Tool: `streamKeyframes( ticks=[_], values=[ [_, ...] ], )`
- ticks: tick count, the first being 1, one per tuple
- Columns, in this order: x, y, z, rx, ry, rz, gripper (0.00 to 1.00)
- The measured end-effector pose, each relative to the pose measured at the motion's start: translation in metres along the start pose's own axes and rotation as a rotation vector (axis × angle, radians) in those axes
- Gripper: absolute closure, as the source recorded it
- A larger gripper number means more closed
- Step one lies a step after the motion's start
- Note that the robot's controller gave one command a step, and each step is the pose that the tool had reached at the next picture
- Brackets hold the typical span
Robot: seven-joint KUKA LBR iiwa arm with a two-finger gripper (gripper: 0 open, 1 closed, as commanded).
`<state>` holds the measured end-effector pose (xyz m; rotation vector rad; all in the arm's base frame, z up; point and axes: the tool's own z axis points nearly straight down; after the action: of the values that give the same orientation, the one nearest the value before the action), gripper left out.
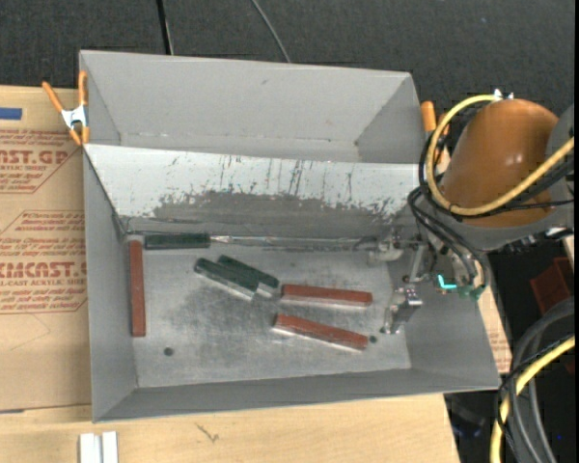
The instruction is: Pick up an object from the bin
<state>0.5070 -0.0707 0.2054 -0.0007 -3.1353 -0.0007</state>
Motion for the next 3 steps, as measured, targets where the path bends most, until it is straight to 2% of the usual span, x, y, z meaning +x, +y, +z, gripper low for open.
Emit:
streamKeyframes(
  ticks=[1, 2, 3],
  values=[
    [-0.002, 0.0, -0.003, 0.001, -0.007, -0.001, 0.0],
    [-0.009, 0.005, 0.047, 0.002, -0.014, -0.056, 0.0],
    [-0.013, -0.011, 0.131, 0.0, -0.013, 0.021, 1.0]
  ],
)
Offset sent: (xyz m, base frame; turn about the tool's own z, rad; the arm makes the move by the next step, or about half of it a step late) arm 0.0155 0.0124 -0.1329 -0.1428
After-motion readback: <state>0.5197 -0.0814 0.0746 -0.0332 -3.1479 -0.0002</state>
